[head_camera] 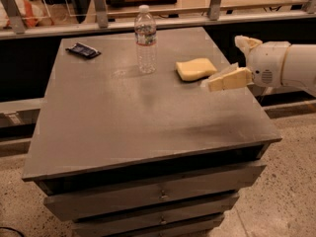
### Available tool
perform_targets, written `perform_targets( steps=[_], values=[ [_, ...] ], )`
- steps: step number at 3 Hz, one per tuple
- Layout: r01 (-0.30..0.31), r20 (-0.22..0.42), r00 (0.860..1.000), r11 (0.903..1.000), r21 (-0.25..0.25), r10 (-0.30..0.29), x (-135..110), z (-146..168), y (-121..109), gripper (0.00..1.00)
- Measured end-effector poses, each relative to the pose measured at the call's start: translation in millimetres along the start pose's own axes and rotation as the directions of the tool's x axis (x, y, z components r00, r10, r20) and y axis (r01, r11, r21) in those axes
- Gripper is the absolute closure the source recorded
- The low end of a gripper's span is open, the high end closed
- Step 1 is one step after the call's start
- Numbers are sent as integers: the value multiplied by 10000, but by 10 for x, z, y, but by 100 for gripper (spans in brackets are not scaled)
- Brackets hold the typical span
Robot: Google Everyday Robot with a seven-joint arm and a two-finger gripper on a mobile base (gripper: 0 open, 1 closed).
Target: Knock water bottle over
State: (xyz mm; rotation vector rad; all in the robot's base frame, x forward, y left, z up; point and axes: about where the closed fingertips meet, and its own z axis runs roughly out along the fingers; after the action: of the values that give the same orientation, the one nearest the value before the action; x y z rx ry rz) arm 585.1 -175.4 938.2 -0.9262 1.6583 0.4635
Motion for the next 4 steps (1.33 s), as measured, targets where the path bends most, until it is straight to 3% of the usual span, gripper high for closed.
perform_targets(
  steps=[2, 4],
  values=[
    [-441, 1059, 9928, 9937, -1030, 551, 38, 894, -142, 0],
    [-901, 1490, 9819, 9806, -1743, 1167, -61, 1641, -83, 0]
  ],
)
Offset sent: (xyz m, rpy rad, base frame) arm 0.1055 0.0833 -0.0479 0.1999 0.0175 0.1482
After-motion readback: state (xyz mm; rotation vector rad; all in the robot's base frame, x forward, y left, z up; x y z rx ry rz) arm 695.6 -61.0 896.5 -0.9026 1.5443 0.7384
